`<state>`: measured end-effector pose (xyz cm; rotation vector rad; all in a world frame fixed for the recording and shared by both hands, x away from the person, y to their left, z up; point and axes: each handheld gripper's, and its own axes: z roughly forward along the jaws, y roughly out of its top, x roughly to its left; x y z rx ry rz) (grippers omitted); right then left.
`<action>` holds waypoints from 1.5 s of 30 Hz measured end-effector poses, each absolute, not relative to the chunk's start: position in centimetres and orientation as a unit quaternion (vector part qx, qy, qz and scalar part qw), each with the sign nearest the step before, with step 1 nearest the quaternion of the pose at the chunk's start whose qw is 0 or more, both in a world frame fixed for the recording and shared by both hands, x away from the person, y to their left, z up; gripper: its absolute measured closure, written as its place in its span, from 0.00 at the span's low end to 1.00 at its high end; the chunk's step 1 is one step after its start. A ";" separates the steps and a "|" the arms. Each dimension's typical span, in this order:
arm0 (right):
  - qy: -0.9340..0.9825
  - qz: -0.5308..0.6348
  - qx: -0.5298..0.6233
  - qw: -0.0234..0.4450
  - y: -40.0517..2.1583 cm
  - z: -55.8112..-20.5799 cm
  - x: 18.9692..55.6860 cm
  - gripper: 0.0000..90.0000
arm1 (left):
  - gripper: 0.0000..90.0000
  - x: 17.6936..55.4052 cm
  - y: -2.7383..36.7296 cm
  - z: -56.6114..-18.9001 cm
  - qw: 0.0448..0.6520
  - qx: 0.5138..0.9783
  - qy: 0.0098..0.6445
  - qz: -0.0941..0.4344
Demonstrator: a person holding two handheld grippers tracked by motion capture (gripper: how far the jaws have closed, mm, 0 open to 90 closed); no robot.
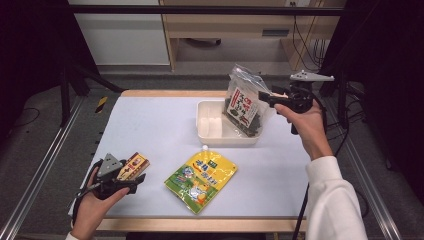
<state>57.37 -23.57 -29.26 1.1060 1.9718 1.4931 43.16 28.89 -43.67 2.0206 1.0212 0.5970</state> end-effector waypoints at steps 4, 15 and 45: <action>0.710 0.528 0.397 0.243 -24.0 -28.8 55.1 0.24 | 0.14 43.3 28.8 -43.6 0.391 0.793 0.402 0.238; 0.702 0.521 0.411 0.259 -25.1 -32.4 48.4 0.12 | 0.12 43.3 28.4 -43.4 0.403 0.779 0.405 0.257; 0.762 0.431 0.443 0.195 -13.5 -43.2 45.2 0.53 | 0.09 42.9 27.1 -43.8 0.439 0.765 0.415 0.224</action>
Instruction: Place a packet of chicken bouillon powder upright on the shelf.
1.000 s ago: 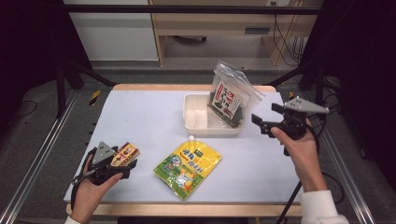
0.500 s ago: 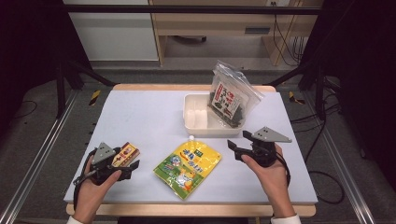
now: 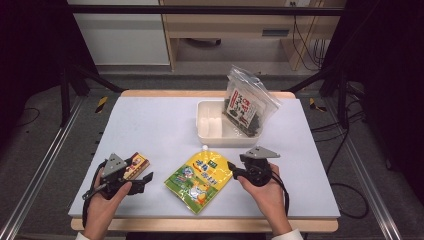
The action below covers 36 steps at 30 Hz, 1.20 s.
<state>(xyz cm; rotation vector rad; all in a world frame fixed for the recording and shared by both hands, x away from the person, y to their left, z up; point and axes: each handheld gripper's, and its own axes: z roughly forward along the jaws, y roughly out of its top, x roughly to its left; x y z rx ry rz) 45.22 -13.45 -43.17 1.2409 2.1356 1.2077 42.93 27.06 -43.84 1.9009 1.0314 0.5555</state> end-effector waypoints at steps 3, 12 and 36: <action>0.770 0.419 0.442 0.191 -12.8 -43.7 45.3 0.56 | 0.09 42.9 27.0 -44.0 0.438 0.767 0.415 0.220; 0.777 0.387 0.465 0.178 -13.0 -45.2 46.3 0.64 | 0.09 42.8 26.6 -44.0 0.432 0.776 0.404 0.218; 0.785 0.365 0.485 0.118 -12.5 -47.2 48.6 0.56 | 0.11 42.8 25.9 -44.2 0.430 0.786 0.393 0.208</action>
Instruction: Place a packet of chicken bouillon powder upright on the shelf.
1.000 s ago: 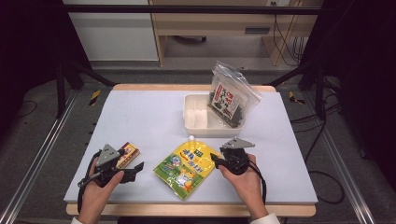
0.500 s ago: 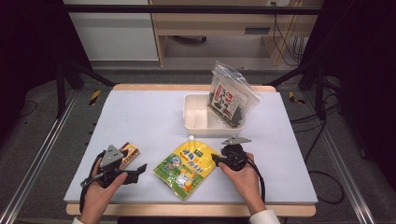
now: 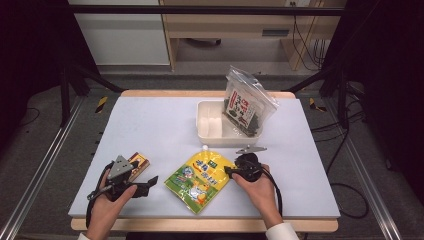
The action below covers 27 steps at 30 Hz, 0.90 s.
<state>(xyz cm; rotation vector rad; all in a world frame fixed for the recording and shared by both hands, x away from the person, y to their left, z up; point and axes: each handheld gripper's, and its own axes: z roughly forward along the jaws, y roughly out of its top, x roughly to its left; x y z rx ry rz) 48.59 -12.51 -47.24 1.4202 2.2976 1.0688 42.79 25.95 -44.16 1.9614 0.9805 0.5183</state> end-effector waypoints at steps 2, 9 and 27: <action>0.785 0.366 0.485 0.120 -12.5 -47.1 48.5 0.56 | 0.11 42.8 25.9 -44.2 0.431 0.785 0.393 0.208; 0.772 0.388 0.488 0.124 -12.7 -46.3 48.1 0.60 | 0.11 42.8 25.8 -44.2 0.430 0.786 0.393 0.208; 0.775 0.397 0.478 0.118 -11.0 -45.6 47.1 0.78 | 0.11 42.8 25.7 -44.2 0.428 0.788 0.392 0.206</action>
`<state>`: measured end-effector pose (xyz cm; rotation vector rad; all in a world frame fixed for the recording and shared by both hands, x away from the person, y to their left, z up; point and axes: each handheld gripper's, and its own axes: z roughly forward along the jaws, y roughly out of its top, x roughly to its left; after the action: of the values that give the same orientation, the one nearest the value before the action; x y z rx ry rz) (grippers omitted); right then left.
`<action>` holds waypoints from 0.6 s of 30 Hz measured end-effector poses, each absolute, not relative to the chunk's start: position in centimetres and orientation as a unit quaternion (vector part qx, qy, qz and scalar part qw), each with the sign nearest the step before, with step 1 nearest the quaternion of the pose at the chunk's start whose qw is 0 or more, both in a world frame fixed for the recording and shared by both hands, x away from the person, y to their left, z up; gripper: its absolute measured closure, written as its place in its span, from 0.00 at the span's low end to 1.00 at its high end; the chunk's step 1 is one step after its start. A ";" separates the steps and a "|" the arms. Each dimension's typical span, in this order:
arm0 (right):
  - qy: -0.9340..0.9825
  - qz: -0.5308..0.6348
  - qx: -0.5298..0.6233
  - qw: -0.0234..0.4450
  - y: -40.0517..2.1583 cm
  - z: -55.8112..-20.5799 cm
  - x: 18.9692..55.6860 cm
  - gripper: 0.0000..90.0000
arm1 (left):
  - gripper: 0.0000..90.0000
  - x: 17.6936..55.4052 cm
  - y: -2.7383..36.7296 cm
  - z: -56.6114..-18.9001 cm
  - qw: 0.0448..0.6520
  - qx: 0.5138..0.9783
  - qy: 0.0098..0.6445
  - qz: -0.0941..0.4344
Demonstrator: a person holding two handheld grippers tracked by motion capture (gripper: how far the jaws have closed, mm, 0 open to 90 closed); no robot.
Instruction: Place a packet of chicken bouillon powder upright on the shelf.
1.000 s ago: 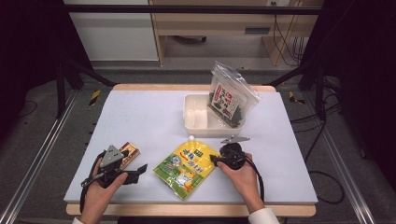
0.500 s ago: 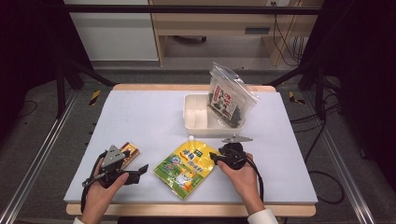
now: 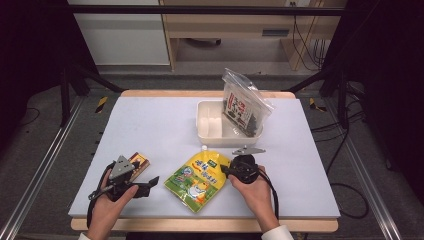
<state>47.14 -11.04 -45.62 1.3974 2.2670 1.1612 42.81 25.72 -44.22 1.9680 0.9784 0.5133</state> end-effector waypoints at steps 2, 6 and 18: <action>0.780 0.387 0.476 0.121 -10.8 -45.9 47.2 0.84 | 0.11 42.8 25.7 -44.2 0.428 0.789 0.391 0.205; 0.774 0.392 0.480 0.132 -10.9 -45.6 47.2 0.96 | 0.11 42.8 25.7 -44.2 0.428 0.789 0.390 0.205; 0.766 0.448 0.440 0.135 -11.8 -41.7 46.3 1.00 | 0.11 42.5 25.8 -44.3 0.413 0.804 0.376 0.204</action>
<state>46.30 -11.76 -41.69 1.2761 2.2208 1.2976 42.48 25.80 -44.33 2.0211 0.9457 0.5127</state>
